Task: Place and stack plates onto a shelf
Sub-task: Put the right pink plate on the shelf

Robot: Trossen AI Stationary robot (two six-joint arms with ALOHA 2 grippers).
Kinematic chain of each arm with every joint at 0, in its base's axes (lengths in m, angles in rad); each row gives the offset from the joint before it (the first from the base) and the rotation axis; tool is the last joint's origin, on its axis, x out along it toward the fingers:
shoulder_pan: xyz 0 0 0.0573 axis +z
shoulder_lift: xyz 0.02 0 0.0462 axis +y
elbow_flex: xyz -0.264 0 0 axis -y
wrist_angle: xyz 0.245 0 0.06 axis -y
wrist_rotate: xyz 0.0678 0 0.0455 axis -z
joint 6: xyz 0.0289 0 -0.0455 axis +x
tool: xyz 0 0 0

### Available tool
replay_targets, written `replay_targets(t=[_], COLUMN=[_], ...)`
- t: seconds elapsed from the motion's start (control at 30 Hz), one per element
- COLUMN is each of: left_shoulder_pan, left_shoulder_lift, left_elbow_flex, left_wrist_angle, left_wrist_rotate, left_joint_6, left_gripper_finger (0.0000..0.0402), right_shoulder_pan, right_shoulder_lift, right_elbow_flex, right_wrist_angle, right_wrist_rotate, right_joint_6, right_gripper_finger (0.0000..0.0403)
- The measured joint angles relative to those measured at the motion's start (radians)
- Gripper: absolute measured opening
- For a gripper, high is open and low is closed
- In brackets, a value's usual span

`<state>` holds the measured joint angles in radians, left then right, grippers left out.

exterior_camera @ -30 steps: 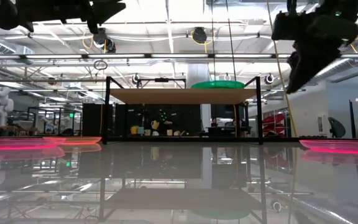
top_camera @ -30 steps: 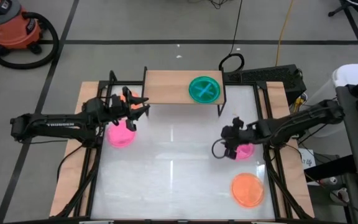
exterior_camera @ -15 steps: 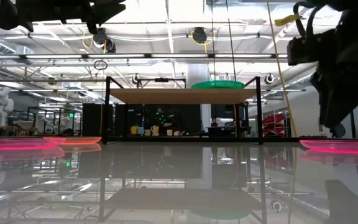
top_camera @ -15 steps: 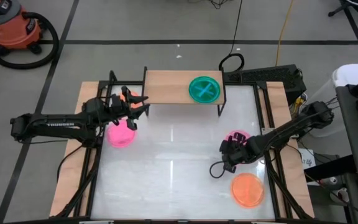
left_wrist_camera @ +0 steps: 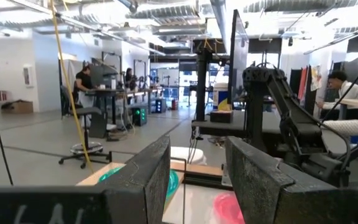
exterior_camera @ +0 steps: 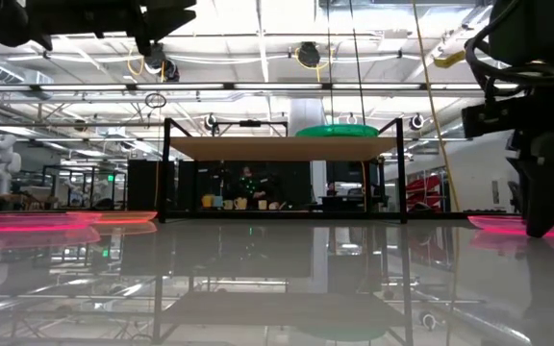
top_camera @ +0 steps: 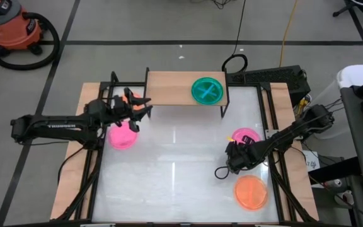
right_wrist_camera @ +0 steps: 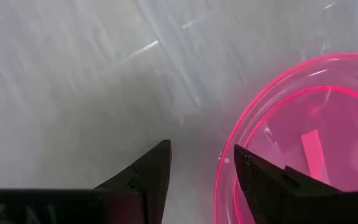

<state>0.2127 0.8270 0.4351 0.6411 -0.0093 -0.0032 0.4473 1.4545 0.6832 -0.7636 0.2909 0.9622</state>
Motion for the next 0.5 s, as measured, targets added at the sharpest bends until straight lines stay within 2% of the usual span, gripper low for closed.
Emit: replay_targets(t=[0.27,0.37,0.5], left_shoulder_pan=[0.000,-0.002,-0.019], left_shoulder_lift=[0.046,0.053,0.052], left_elbow_flex=[0.000,0.000,0.000], left_wrist_angle=[-0.002,-0.003,0.004], left_wrist_rotate=[0.001,0.008,0.009], left_joint_6=[-0.024,-0.033,-0.033], left_gripper_finger=[0.0161,0.0161,0.0161], right_shoulder_pan=[0.000,0.000,0.000], right_shoulder_lift=[-0.009,-0.009,-0.008], right_elbow_flex=[-0.008,-0.009,-0.009], right_wrist_angle=[0.027,0.028,0.034], right_wrist_rotate=[-0.001,-0.005,-0.012], right_joint_6=[-0.002,-0.003,-0.005], right_gripper_finger=[0.0148,0.0117,0.0057])
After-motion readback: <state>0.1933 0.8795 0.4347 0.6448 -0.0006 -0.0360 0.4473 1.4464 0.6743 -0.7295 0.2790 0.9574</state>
